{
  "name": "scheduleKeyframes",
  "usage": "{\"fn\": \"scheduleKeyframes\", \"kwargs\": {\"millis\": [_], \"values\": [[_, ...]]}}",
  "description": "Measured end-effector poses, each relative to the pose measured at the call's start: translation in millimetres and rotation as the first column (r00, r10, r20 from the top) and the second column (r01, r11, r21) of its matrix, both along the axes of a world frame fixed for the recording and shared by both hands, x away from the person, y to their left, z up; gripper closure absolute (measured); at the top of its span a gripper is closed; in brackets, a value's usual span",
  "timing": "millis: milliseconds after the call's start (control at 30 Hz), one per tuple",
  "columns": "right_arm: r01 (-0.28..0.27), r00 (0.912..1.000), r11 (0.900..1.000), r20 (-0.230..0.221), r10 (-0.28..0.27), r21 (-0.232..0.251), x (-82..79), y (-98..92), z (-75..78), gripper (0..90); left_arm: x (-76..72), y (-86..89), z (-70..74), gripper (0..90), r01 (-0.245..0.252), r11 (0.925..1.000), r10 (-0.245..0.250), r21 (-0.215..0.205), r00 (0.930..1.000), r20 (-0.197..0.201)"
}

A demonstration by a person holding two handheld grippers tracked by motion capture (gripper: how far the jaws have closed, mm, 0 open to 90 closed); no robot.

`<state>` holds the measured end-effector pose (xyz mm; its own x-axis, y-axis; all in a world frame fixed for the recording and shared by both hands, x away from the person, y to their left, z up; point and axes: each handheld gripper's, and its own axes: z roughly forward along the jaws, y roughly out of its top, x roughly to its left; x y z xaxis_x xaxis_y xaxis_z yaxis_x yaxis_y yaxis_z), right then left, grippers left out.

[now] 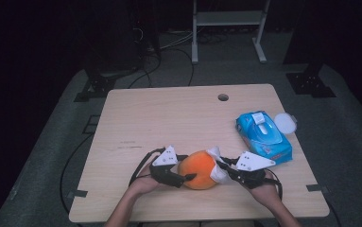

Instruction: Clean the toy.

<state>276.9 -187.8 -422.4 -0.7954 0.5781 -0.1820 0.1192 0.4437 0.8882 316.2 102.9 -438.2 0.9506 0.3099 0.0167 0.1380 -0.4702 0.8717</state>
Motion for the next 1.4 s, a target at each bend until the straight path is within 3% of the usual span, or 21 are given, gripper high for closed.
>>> {"fn": "scheduleKeyframes", "kwargs": {"millis": [100,133,200,333,400,467,500,633,733,867,967,1100,1200,1267,1333,1400], "values": [[-0.005,0.9999,1.0,0.016,0.005,0.002,-5.5,8.1,2.3,81.3,-0.6,-5.9,11.5,17.7,-0.018,0.9997,0.018,-0.018,0.9994,-0.03],[-0.015,0.9997,1.0,0.018,0.015,0.009,-7.2,11.5,3.1,81.3,-0.9,-7.2,13.6,17.5,-0.017,0.9996,0.017,-0.022,0.9996,-0.021],[-0.033,0.9993,0.999,0.02,0.033,0.015,-8.5,15.5,4.2,81.2,-1.6,-6.3,11.7,24.0,-0.013,0.9999,0.013,0.005,0.9998,0.015],[-0.022,0.9997,0.999,-0.009,0.023,0.024,-1.4,8.4,2.1,81.2,2.5,5.5,2.8,31.1,-0.021,0.9996,0.021,-0.018,0.9998,-0.004],[0.013,0.9999,1.0,-0.011,-0.013,-0.016,2.9,2.5,-2.4,81.2,4.3,10.1,1.6,31.1,-0.027,0.9993,0.026,-0.026,0.9994,-0.023],[0.031,0.9966,0.999,-0.075,-0.032,-0.024,8.7,-6.2,-9.0,81.2,3.6,12.6,0.8,31.1,-0.025,0.9992,0.024,-0.03,0.9992,-0.031],[0.034,0.9969,0.999,-0.07,-0.035,-0.019,7.6,-7.6,-9.1,81.3,2.7,11.1,0.2,31.0,-0.014,0.9995,0.013,-0.03,0.9997,-0.021],[-0.019,0.9984,0.997,-0.051,0.023,0.074,2.1,3.5,2.8,81.2,-0.6,3.9,-0.1,30.2,-0.001,0.9998,0.001,-0.02,1.0,0.0],[-0.034,0.9983,0.997,-0.045,0.037,0.073,1.4,10.2,2.1,81.2,-1.8,5.1,-0.3,30.0,0.006,0.9999,-0.006,-0.016,1.0,0.003],[-0.018,0.9906,0.995,-0.133,0.03,0.093,9.2,-4.3,-6.1,80.9,-3.0,2.6,-1.2,29.9,0.008,0.9994,-0.008,-0.034,0.9999,-0.007],[-0.007,0.9883,0.995,-0.151,0.022,0.103,9.4,-8.8,-6.4,80.9,-5.7,-3.5,0.0,28.8,0.013,0.9996,-0.013,-0.025,0.9999,0.006],[-0.043,0.9927,0.981,-0.103,0.063,0.189,5.2,-5.0,9.7,80.9,-12.8,-12.2,0.9,28.7,0.053,0.9985,-0.052,-0.012,0.9978,0.04],[-0.044,0.9943,0.99,-0.09,0.057,0.134,5.2,-2.1,4.7,80.3,-13.9,-13.0,0.4,28.2,0.047,0.9988,-0.047,-0.012,0.9977,0.05],[-0.036,0.9944,0.992,-0.095,0.047,0.12,7.1,-6.1,-1.7,80.3,-12.6,-12.1,-0.8,28.1,0.046,0.9985,-0.045,-0.03,0.9982,0.04],[-0.022,0.9911,0.991,-0.127,0.039,0.13,8.8,-13.2,-4.4,80.4,-12.1,-11.7,-0.8,28.1,0.043,0.9987,-0.042,-0.028,0.9984,0.038],[-0.013,0.9916,0.994,-0.126,0.027,0.105,7.9,-15.4,-3.7,80.5,-13.3,-13.1,-1.3,27.7,0.038,0.999,-0.037,-0.023,0.9983,0.045]]}}
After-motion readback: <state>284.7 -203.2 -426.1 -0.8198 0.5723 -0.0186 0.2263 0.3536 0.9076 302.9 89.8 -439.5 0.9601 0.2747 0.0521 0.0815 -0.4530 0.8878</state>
